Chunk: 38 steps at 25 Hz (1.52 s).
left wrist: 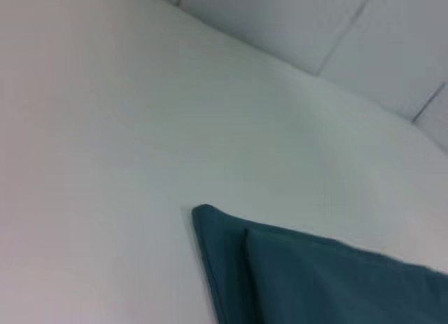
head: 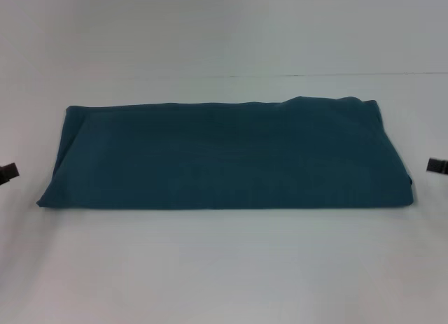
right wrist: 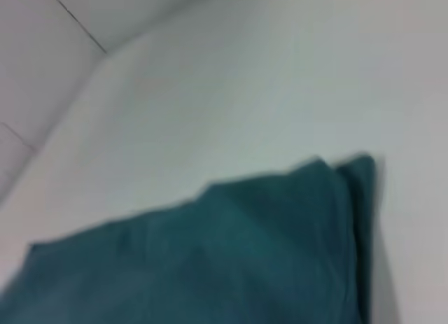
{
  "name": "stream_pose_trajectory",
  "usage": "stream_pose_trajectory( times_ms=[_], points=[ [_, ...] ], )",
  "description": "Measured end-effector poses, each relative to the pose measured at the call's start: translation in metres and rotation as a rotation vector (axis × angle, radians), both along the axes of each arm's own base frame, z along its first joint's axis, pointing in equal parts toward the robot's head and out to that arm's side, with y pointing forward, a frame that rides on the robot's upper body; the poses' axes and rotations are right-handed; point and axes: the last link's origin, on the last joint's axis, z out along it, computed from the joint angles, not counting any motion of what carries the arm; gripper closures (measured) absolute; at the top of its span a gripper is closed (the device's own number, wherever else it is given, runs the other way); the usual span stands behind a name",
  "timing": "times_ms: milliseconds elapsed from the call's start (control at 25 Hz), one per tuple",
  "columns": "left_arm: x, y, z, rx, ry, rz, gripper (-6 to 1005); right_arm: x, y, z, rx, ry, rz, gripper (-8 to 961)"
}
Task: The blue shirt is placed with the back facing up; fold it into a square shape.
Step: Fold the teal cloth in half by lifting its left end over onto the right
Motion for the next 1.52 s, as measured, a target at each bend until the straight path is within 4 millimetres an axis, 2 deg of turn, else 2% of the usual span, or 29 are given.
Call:
stream_pose_trajectory(
  times_ms=[80, 160, 400, 560, 800, 1040, 1520],
  points=[
    [0.001, -0.005, 0.001, -0.004, -0.044, 0.007, 807, -0.004, -0.002, 0.008, 0.025, 0.035, 0.039, 660],
    [0.003, -0.009, -0.002, -0.029, -0.085, 0.013, 694, -0.011, -0.003, 0.014, 0.036, 0.07, 0.079, 606],
    [0.006, -0.017, -0.018, -0.113, -0.175, 0.056, 377, -0.029, 0.005, 0.013, -0.016, 0.082, 0.158, 311],
    [0.008, -0.02, -0.033, -0.157, -0.216, 0.057, 290, -0.04, 0.011, 0.008, -0.057, 0.069, 0.201, 125],
    [0.009, -0.019, -0.04, -0.182, -0.255, 0.083, 159, -0.047, 0.018, 0.007, -0.06, 0.056, 0.227, 22],
    [0.006, -0.013, -0.043, -0.203, -0.234, 0.132, 90, -0.048, 0.021, 0.008, -0.048, 0.049, 0.231, 23],
    [0.006, 0.01, -0.052, -0.19, -0.191, 0.168, 91, -0.049, 0.02, 0.009, -0.045, 0.065, 0.228, 26]
  ],
)
